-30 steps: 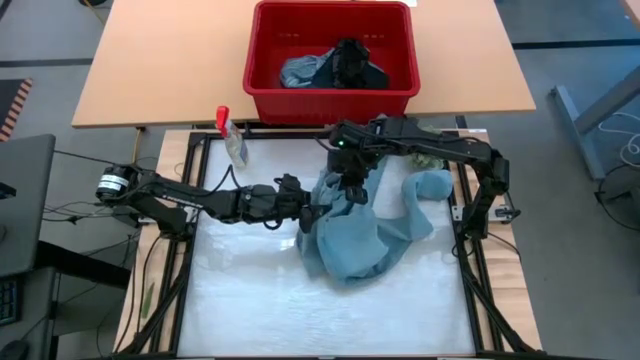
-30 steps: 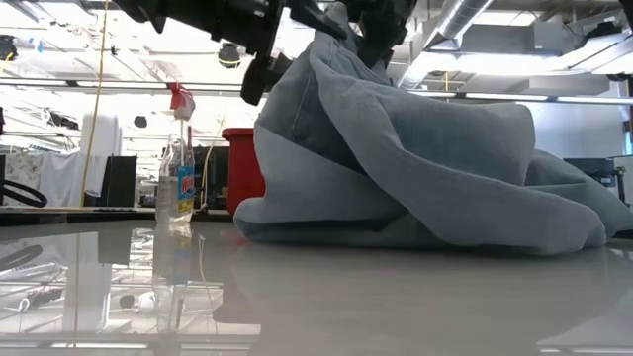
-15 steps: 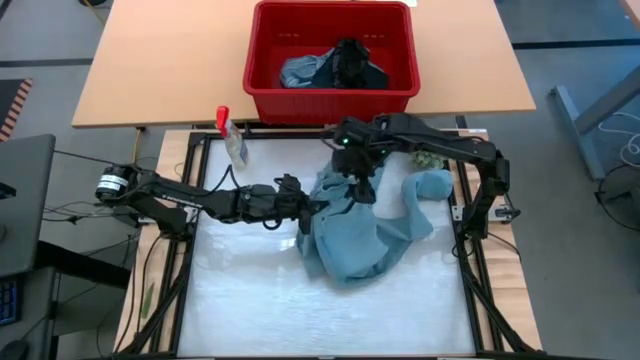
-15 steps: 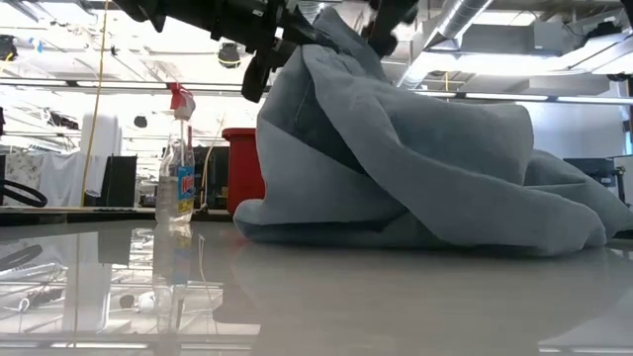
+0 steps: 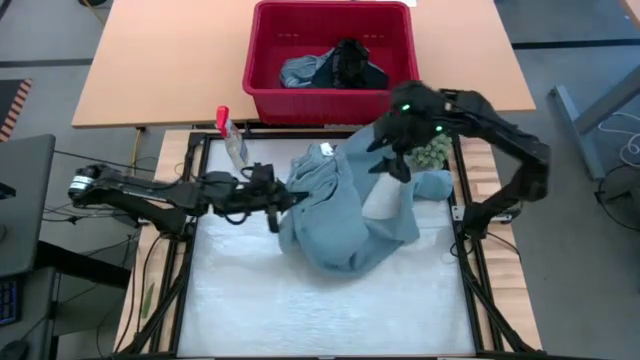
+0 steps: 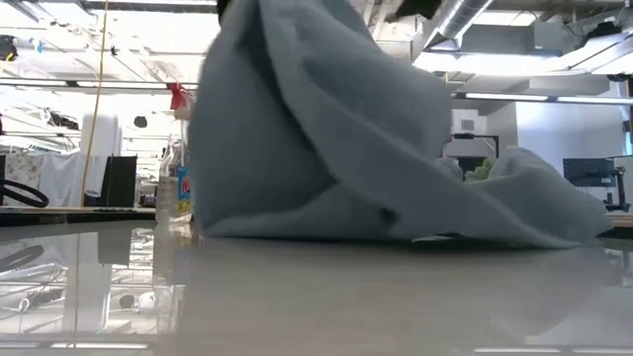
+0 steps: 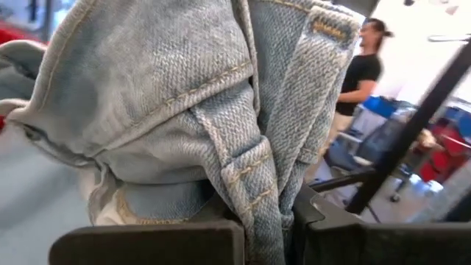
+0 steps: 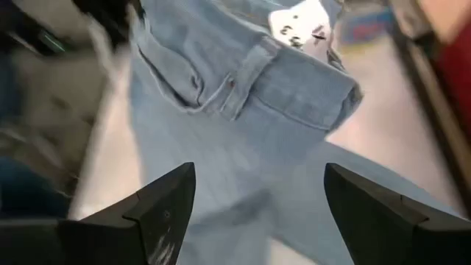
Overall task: Fold Laundry from Bin
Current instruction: Fold the blue pants from the red laundry bin
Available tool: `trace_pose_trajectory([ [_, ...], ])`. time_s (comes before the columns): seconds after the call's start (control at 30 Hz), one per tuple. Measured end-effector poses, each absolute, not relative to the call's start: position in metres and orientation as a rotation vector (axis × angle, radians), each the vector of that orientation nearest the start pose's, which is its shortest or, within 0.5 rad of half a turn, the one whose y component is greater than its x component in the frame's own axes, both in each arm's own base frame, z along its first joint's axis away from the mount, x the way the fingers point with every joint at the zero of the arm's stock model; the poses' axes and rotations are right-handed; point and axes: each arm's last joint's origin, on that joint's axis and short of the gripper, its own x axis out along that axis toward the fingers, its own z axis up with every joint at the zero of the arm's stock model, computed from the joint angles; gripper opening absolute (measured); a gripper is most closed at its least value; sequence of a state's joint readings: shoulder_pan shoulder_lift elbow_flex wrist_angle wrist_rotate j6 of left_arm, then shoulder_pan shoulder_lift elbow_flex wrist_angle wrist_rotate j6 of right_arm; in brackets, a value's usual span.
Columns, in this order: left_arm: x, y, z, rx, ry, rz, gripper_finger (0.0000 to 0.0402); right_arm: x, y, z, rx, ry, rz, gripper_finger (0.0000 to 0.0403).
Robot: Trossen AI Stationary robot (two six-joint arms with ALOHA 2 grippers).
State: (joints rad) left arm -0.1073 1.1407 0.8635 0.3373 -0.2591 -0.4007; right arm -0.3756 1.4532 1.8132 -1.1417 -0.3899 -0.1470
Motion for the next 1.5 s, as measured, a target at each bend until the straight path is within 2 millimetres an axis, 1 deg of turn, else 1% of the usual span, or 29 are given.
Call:
trace_pose_trajectory([
  [0.07,0.251,-0.024,0.346,-0.388,-0.11,0.114,0.0016,0.251,-0.092,0.429,0.222,0.639,0.135,0.0323],
  [0.1,0.249,-0.025,0.348,-0.377,-0.123,0.107,0.0016,0.252,-0.094,0.419,0.252,0.62,0.157,0.0323],
  [0.2,0.244,-0.026,0.353,-0.36,-0.145,0.102,0.0017,0.257,-0.102,0.384,0.3,0.619,0.146,0.0323],
  [0.23,0.244,-0.026,0.353,-0.36,-0.147,0.102,0.0017,0.26,-0.104,0.373,0.323,0.598,0.158,0.0323],
  [0.3,0.244,-0.026,0.353,-0.36,-0.146,0.102,0.0017,0.268,-0.107,0.359,0.372,0.513,0.234,0.0323],
  [0.4,0.244,-0.026,0.353,-0.359,-0.145,0.101,0.0017,0.28,-0.106,0.35,0.415,0.384,0.375,0.0323],
  [0.57,0.244,-0.026,0.353,-0.366,-0.151,0.109,0.0018,0.3,-0.096,0.35,0.363,0.277,0.429,0.032],
  [0.63,0.242,-0.025,0.357,-0.368,-0.161,0.117,0.0018,0.305,-0.093,0.356,0.341,0.24,0.448,0.0311],
  [0.7,0.24,-0.025,0.363,-0.364,-0.186,0.119,0.0018,0.307,-0.088,0.368,0.305,0.194,0.469,0.0293],
  [0.77,0.238,-0.024,0.372,-0.347,-0.21,0.12,0.0018,0.307,-0.085,0.383,0.279,0.158,0.484,0.0266],
  [0.83,0.235,-0.024,0.382,-0.321,-0.232,0.113,0.0018,0.306,-0.084,0.4,0.26,0.12,0.489,0.0229],
  [0.9,0.231,-0.024,0.396,-0.29,-0.275,0.109,0.0018,0.303,-0.084,0.422,0.233,0.067,0.482,0.0184],
  [0.97,0.223,-0.022,0.415,-0.24,-0.323,0.127,0.0018,0.298,-0.084,0.449,0.172,-0.015,0.442,0.0133],
  [1.07,0.207,-0.015,0.453,-0.151,-0.435,0.222,0.0018,0.286,-0.082,0.494,0.017,-0.166,0.351,0.0054],
  [1.1,0.201,-0.012,0.466,-0.124,-0.47,0.268,0.0018,0.284,-0.081,0.508,-0.035,-0.215,0.31,0.0036],
  [1.17,0.191,-0.007,0.49,-0.069,-0.516,0.358,0.0018,0.284,-0.079,0.529,-0.111,-0.275,0.251,0.0036],
  [1.23,0.187,-0.004,0.513,-0.024,-0.56,0.407,0.0018,0.287,-0.079,0.55,-0.158,-0.32,0.191,0.0036],
  [1.37,0.188,0.002,0.553,0.063,-0.583,0.428,0.0018,0.289,-0.08,0.589,-0.27,-0.401,0.153,0.0036],
  [1.43,0.191,0.005,0.573,0.104,-0.59,0.448,0.0018,0.292,-0.082,0.602,-0.326,-0.453,0.118,0.0036],
  [1.47,0.194,0.006,0.584,0.132,-0.598,0.465,0.0018,0.294,-0.084,0.604,-0.36,-0.506,0.082,0.0036],
  [1.5,0.194,0.008,0.596,0.163,-0.615,0.48,0.0018,0.292,-0.086,0.606,-0.391,-0.584,0.033,0.0036],
])
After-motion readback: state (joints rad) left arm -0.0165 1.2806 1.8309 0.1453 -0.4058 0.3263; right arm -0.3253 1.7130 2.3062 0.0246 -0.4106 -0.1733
